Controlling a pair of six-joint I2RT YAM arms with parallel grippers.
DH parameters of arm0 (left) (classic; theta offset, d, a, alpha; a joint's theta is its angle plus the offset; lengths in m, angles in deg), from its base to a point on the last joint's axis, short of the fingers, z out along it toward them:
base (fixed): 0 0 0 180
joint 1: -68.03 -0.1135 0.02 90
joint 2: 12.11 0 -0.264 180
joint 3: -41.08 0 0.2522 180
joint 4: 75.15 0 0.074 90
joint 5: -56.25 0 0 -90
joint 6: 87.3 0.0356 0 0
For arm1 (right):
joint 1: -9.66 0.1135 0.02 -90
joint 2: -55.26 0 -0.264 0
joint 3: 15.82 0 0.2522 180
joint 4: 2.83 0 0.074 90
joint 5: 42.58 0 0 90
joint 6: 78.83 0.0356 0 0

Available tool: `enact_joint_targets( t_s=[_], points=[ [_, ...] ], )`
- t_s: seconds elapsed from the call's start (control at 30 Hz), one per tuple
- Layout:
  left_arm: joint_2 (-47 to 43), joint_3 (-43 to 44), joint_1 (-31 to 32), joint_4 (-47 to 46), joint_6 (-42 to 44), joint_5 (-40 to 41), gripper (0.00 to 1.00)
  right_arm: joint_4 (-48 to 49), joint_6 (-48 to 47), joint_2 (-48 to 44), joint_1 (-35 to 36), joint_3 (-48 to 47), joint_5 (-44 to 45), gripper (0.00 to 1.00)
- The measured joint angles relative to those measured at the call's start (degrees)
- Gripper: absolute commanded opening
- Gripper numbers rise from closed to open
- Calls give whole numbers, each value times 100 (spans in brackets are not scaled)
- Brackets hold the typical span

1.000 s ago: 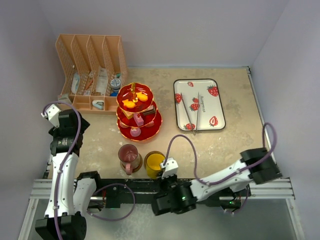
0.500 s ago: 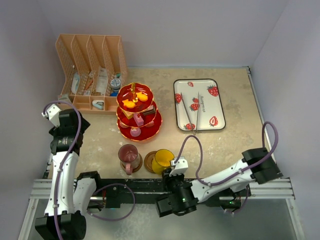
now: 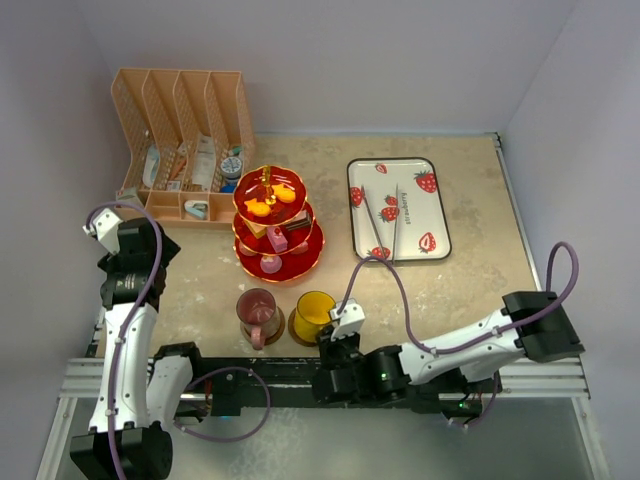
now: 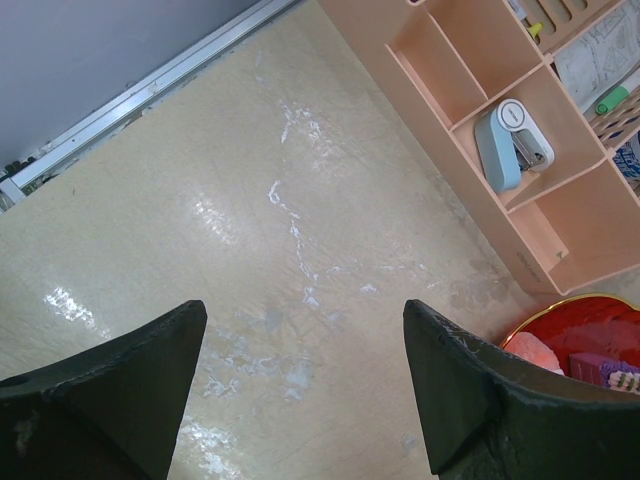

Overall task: Serve the afternoon tea
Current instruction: Place the cup on the coaster.

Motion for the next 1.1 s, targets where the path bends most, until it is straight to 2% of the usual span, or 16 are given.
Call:
enact_joint_targets(
  t_s=[0.27, 0.73, 1.0, 1.1],
  points=[
    [7, 0, 0, 2, 0, -2, 78, -46, -52, 566, 2, -122, -4, 0],
    [4, 0, 0, 0, 0, 0, 78, -133, -98, 837, 2, -254, 15, 0],
    [4, 0, 0, 0, 0, -2, 78, -11, -166, 920, 2, -256, 59, 5],
    [4, 0, 0, 0, 0, 0, 78, 4, -166, 1005, 2, -282, 136, 10]
  ],
)
